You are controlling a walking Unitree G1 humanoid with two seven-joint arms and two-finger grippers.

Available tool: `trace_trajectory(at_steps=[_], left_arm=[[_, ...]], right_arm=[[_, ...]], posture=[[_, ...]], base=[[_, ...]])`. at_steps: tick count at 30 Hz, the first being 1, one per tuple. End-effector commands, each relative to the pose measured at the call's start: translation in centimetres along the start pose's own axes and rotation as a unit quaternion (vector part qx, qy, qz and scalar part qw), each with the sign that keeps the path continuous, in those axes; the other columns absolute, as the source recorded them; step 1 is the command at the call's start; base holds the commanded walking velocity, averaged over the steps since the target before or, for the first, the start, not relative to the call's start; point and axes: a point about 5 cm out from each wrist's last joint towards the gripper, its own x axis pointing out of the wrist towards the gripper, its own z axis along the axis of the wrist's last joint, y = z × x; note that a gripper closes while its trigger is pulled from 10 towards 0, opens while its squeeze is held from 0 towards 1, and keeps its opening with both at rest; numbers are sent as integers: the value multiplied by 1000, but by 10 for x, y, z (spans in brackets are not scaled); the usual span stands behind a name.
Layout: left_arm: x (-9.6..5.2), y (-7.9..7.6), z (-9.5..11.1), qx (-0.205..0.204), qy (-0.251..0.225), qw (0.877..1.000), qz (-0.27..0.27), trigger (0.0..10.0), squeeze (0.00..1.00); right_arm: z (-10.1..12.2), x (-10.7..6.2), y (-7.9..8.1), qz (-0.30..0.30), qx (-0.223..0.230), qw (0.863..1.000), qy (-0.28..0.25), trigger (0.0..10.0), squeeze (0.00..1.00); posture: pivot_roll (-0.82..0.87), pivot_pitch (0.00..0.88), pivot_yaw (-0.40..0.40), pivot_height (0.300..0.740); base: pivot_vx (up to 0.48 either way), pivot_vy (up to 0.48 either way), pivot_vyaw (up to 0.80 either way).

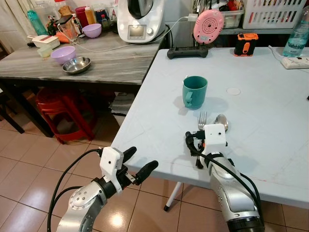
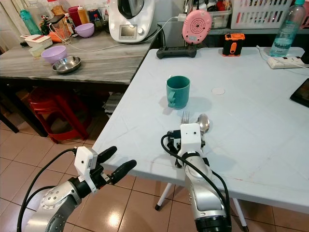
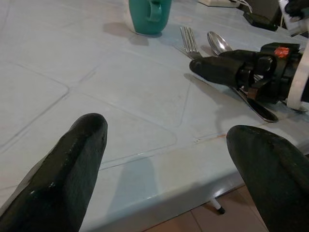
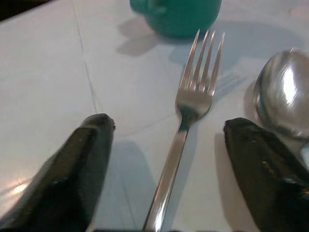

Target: Setting the table

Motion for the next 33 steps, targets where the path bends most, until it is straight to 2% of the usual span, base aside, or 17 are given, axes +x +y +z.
trace_trajectory(at_steps=[1,16,33], left_arm=[[-3,1,2,6,5,1000,-3,10000,0],[-3,-2,4,3,11,1000,-23,10000,0],[-5,-8,3,-8,26,998,-60,10000,0]], right_arm=[[-2,1,8,13,-4,1000,11,0,0],[-15,6,-10,-17,3,998,62,0,0],[-26,3,-16,-29,7,996,80,0,0]], posture=[[-56,37,134,740],[-57,42,143,740],[-56,45,143,740]], base=[[0,0,0],[0,0,0],[0,0,0]])
